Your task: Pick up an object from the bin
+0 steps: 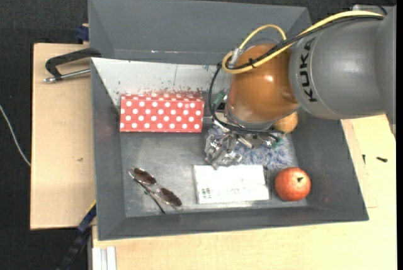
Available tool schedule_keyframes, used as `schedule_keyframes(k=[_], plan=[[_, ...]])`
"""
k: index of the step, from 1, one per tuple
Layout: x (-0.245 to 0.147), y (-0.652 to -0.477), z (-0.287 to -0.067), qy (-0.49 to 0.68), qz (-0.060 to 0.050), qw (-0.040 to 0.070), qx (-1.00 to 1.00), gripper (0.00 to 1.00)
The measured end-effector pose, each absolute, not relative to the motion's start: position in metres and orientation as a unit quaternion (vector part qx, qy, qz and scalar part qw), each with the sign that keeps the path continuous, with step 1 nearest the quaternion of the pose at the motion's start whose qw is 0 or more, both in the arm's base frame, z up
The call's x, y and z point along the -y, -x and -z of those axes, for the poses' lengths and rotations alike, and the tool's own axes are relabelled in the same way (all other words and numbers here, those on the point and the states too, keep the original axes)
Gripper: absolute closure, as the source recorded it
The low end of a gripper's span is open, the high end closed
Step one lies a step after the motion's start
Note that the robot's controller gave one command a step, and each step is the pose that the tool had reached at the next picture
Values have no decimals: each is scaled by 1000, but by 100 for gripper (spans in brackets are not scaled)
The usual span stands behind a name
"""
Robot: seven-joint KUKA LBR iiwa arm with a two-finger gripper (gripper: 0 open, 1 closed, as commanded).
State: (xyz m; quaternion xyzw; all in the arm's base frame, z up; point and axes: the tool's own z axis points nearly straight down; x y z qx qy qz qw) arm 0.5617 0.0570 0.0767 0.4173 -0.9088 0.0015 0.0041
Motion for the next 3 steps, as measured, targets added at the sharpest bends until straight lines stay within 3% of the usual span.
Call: schedule_keyframes(k=[1,2,3], plan=[[-2,-522,-97,-447,0,-1,895,100],[-2,-522,-97,-447,0,-1,895,100],[-2,-516,-252,-438,-1,-3,899,100]])
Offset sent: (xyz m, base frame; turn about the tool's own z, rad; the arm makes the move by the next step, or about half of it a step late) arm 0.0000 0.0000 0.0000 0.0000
